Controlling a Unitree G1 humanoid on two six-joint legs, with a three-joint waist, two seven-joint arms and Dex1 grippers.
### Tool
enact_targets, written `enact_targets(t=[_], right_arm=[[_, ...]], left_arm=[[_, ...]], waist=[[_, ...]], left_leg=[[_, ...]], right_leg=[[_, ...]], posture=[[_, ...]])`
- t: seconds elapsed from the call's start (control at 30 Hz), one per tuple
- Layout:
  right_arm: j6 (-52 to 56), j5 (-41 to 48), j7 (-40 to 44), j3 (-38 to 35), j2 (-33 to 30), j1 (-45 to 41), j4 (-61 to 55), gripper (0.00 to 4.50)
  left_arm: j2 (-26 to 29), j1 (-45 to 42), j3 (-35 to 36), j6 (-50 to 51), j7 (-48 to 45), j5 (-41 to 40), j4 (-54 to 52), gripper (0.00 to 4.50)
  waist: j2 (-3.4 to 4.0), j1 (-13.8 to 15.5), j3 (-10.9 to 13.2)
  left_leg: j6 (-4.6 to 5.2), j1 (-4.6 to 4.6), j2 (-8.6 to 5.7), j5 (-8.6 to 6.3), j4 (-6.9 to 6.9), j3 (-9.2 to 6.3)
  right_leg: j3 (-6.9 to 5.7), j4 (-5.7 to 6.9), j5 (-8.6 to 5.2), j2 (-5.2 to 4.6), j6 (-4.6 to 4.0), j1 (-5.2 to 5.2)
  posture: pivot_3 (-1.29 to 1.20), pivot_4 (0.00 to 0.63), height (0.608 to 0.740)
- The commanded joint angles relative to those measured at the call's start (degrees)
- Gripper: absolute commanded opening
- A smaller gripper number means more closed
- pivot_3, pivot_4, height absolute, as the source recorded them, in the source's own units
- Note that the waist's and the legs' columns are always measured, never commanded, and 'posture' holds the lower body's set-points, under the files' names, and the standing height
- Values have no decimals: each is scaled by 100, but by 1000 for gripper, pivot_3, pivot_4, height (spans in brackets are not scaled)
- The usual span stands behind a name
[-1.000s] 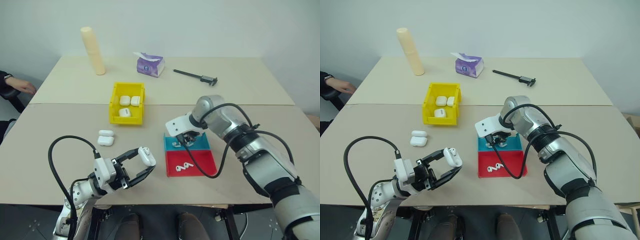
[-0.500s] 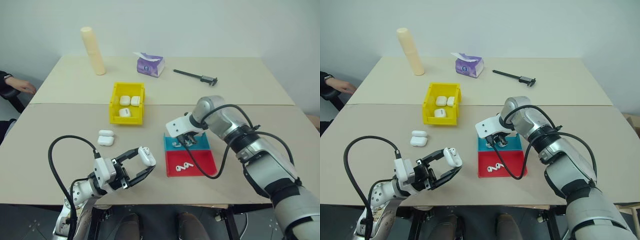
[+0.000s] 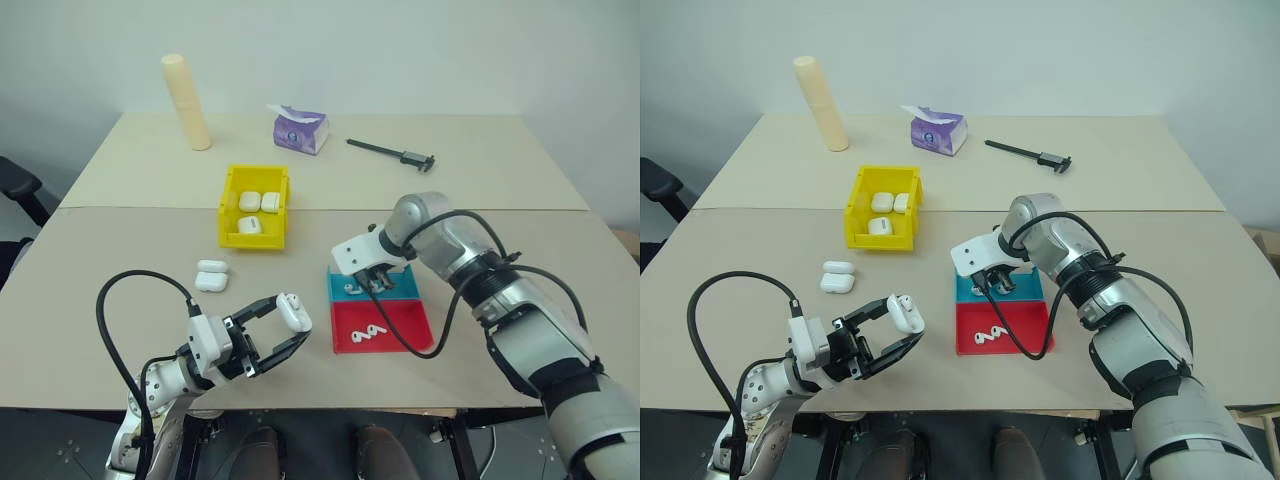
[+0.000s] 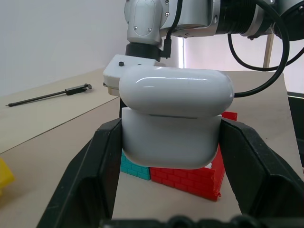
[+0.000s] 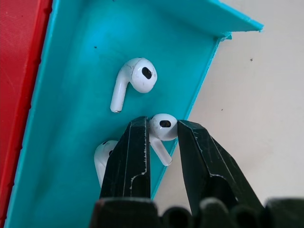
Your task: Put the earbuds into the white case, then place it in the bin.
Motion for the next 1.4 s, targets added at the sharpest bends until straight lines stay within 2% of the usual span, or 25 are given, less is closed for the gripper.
enact_targets(t=[0.03, 0.3, 0.5, 0.63, 0.77, 0.87, 0.97, 1.07, 1.2, 1.4], right_arm=[[44, 28, -7, -149, -66, 45, -213, 922], [945, 520, -180, -1029, -263, 122, -1241, 922], [3151, 1849, -432, -2734, -420, 515, -3105, 922], [5096, 3245, -778, -4310, -329, 1050, -4784, 922], [7424, 4847, -1282, -6199, 482, 1290, -6202, 922], [8642, 5628, -1619, -7398, 1200, 1227, -6875, 922], [9078, 6508, -2061, -8241, 1809, 1389, -7328, 922], [9078, 7373, -2673, -8442, 2100, 1673, -7451, 922], [9078, 8093, -3273, -8015, 2252, 2381, -8012, 922], [8755, 8928, -4097, -7705, 2175, 2727, -7932, 922]], left_arm=[[36, -86, 18, -113, -4, -28, -54, 2811], [102, -357, 116, -7, -96, -292, -36, 2811], [190, -803, 113, 398, -139, -674, -173, 2811], [139, -1253, 6, 780, -144, -1014, -333, 2811], [15, -1817, -168, 1096, -257, -1207, -176, 2811], [-81, -2140, -268, 1190, -404, -1227, -1, 2811], [-234, -2457, -341, 1345, -434, -1339, 59, 2811], [-314, -2629, -330, 1482, -486, -1455, 65, 2811], [-354, -2784, -351, 1594, -645, -1574, 58, 2811], [-370, -2775, -301, 1698, -716, -1612, 17, 2811]], waist=[[0, 1, 0], [0, 11, 0], [0, 43, 0], [0, 79, 0], [1, 52, -1], [8, 16, -6], [11, 19, -7], [12, 5, -8], [14, 0, -9], [15, -21, -10]], left_leg=[[0, 0, 0, 0, 0, 0], [0, -4, 0, 0, 0, 0], [-1, -8, -1, 1, 1, -6], [-1, -12, -2, 0, 2, -17], [-1, -12, -4, 0, 4, -45], [-1, -5, -3, 1, 4, -49], [-2, -4, -4, 2, 4, -52], [-3, -5, -6, 2, 4, -51], [-3, -8, -7, 3, 3, -56], [-4, -2, -8, 5, 4, -60]], right_leg=[[0, 0, 0, 0, 0, 0], [0, 1, 0, 0, 0, -4], [-2, 4, 0, 0, 0, -3], [-6, -1, 0, -1, 1, 0], [-1, 7, 1, 0, 2, -1], [3, 16, 1, 5, 2, 3], [3, 18, 0, 8, 3, 4], [5, 17, 0, 8, 4, 3], [3, 14, -3, 9, 7, 3], [5, 17, -3, 9, 8, 10]], posture=[[0, 150, 740], [0, 150, 740], [0, 150, 740], [0, 150, 740], [0, 150, 740], [0, 150, 740], [0, 150, 740], [0, 150, 740], [0, 150, 740], [0, 150, 740]])
